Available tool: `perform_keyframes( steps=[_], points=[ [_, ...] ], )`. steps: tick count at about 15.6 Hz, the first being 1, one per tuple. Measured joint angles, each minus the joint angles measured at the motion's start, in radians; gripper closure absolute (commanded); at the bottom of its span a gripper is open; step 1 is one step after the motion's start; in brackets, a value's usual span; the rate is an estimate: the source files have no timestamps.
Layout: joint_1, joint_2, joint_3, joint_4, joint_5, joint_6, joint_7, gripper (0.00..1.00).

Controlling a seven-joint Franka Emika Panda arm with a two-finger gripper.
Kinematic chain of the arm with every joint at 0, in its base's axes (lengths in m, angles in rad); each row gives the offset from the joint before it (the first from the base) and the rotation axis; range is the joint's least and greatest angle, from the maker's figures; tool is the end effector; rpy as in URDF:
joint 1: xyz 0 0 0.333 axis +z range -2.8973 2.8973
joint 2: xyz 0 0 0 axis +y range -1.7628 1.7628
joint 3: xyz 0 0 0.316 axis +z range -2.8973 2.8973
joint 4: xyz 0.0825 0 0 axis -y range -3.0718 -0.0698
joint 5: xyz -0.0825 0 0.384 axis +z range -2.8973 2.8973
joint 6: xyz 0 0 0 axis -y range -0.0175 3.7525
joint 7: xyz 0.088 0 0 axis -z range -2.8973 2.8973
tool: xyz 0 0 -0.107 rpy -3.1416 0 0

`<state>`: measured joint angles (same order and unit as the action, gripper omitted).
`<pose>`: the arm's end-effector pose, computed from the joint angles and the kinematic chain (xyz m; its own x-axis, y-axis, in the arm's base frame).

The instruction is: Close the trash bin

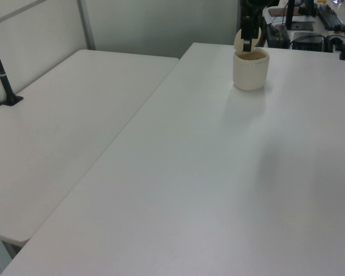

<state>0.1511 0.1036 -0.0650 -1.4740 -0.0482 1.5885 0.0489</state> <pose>0.5865 0.0476 0.6129 0.9992 0.0385 0.0138 0.0377 -0.9978 0.0543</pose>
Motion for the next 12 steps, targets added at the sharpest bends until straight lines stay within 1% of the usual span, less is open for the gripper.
perform_keyframes(
  steps=[5,6,7,8,9,10,11,12],
  points=[
    [-0.001,-0.001,0.0,0.0,0.0,0.0,0.0,0.0],
    [-0.001,-0.001,0.0,0.0,0.0,0.0,0.0,0.03],
    [-0.001,-0.001,0.0,0.0,0.0,0.0,0.0,0.1],
    [-0.001,-0.001,0.0,0.0,0.0,0.0,0.0,0.24],
    [-0.001,-0.001,0.0,0.0,0.0,0.0,0.0,0.5],
    [-0.001,-0.001,0.0,0.0,0.0,0.0,0.0,0.7],
    [-0.001,-0.001,0.0,0.0,0.0,0.0,-0.001,0.87],
    [-0.001,-0.001,0.0,0.0,0.0,0.0,-0.002,0.99]
  ],
)
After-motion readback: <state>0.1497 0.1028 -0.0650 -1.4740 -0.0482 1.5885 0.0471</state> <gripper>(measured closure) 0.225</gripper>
